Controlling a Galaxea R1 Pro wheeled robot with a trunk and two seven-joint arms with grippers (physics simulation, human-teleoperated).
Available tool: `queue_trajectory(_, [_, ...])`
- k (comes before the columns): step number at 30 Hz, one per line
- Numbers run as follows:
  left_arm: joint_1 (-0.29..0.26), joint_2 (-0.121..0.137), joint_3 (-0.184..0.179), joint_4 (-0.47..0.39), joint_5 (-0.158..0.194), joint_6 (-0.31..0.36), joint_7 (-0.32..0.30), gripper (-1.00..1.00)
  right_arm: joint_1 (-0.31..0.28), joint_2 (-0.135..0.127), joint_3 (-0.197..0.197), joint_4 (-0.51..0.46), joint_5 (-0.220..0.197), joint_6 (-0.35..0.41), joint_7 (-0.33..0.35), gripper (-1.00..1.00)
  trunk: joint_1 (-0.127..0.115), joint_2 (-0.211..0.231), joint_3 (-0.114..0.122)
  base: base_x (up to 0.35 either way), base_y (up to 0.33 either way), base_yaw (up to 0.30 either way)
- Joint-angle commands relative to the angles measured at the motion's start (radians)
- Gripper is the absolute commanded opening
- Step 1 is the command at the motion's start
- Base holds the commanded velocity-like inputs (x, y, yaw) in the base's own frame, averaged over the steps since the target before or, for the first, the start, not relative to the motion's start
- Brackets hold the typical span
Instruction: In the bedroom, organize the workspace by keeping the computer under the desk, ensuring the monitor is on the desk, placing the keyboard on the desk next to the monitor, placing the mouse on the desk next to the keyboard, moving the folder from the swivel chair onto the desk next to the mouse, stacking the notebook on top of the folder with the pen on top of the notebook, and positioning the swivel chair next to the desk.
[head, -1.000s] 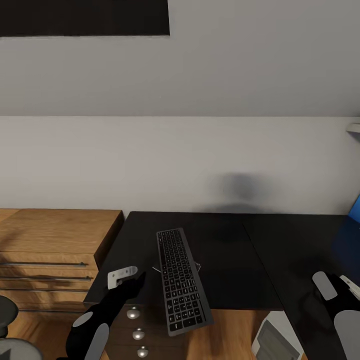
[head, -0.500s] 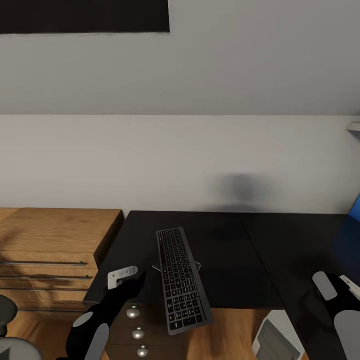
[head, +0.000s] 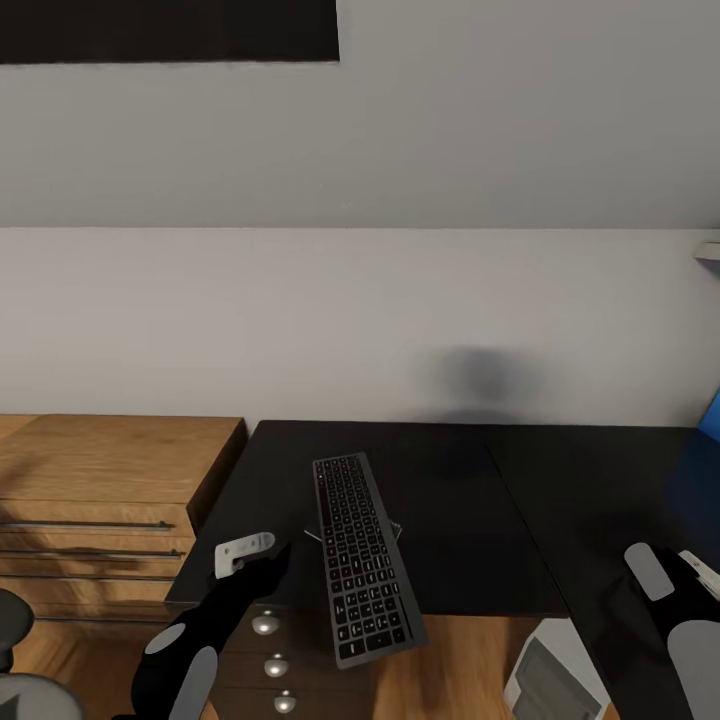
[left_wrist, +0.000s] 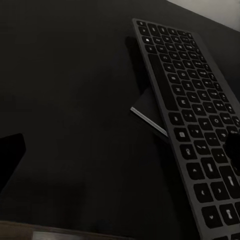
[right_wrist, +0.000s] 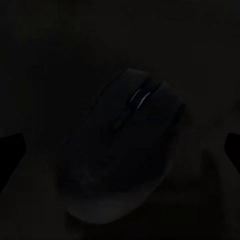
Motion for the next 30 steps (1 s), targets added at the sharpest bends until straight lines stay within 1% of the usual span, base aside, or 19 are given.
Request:
queue_trajectory(1, [-0.001,0.0,-0.001,-0.001,0.011,0.004,0.009,1.0,0.0,0.0,0.0,-0.002,-0.004,0.005,-0.004,1.0,0.0,-0.001,-0.001,0.0,0.0,0.0])
queue_trajectory(6, [-0.001,0.0,-0.002,-0.001,0.011,0.004,0.009,1.0,0.0,0.0,0.0,-0.002,-0.004,0.004,-0.004,1.0,0.019,-0.036,-0.017,0.0,0.0,0.0])
queue_trajectory(21, [-0.001,0.0,0.002,-0.001,0.011,0.004,0.009,1.0,0.0,0.001,0.001,-0.002,-0.004,0.004,-0.004,1.0,0.019,-0.036,-0.017,0.002,0.0,0.0])
queue_trajectory(30, [-0.001,0.001,0.001,-0.001,0.011,0.005,0.009,1.0,0.0,0.003,0.001,-0.002,-0.004,0.002,-0.004,1.0,0.019,-0.036,-0.017,0.085,0.0,0.0])
